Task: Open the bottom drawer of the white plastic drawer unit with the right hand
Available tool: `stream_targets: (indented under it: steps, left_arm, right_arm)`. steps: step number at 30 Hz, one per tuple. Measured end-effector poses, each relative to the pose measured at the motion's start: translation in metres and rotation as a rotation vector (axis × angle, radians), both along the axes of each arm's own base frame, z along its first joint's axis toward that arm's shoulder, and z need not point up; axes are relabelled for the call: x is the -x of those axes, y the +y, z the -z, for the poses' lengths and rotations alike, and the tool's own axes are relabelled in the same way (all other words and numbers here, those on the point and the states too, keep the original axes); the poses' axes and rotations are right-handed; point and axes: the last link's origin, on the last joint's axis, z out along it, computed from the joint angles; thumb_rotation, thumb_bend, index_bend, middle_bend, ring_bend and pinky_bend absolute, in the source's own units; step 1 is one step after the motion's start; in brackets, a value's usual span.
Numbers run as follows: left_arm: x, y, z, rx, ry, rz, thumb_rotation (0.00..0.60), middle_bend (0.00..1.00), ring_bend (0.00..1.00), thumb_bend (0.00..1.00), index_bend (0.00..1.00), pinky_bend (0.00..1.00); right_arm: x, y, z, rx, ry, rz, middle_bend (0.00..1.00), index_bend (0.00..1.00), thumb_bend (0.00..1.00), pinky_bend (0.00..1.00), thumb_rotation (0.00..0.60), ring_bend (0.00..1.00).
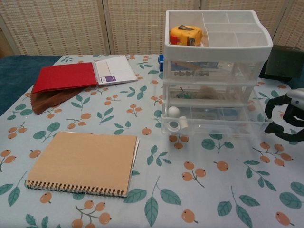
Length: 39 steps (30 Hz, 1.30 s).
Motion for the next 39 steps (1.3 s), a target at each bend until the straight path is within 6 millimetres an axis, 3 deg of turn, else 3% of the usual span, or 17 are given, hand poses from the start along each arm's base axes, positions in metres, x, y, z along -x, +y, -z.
stream_targets:
  steps: [5, 10, 26, 33, 39]
  left_arm:
    - [-0.001, 0.0, 0.0, 0.0, 0.0, 0.002, 0.6, 0.11, 0.12, 0.17, 0.15, 0.12]
    - [0.0, 0.0, 0.001, 0.002, 0.0, -0.001, 0.6, 0.11, 0.12, 0.17, 0.15, 0.12]
    - [-0.001, 0.001, 0.002, 0.009, -0.001, 0.008, 0.6, 0.11, 0.12, 0.17, 0.15, 0.12]
    - [-0.001, 0.001, 0.0, 0.002, -0.002, 0.009, 0.6, 0.11, 0.12, 0.17, 0.15, 0.12]
    - [-0.001, 0.002, 0.002, 0.004, -0.003, 0.004, 0.6, 0.11, 0.12, 0.17, 0.15, 0.12]
  right_arm:
    - [-0.006, -0.003, 0.015, -0.029, -0.005, -0.022, 0.94, 0.62, 0.43, 1.0, 0.6, 1.0]
    - [-0.011, -0.003, 0.019, -0.042, -0.017, -0.03, 0.93, 0.5, 0.43, 1.0, 0.6, 1.0]
    - [-0.008, 0.005, 0.009, -0.058, -0.003, 0.008, 0.91, 0.31, 0.43, 1.0, 0.6, 1.0]
    - [-0.002, 0.011, -0.02, -0.013, 0.015, 0.028, 0.87, 0.33, 0.43, 1.0, 0.6, 1.0]
    - [0.007, 0.024, -0.067, 0.102, 0.028, 0.062, 0.82, 0.4, 0.43, 1.0, 0.6, 0.91]
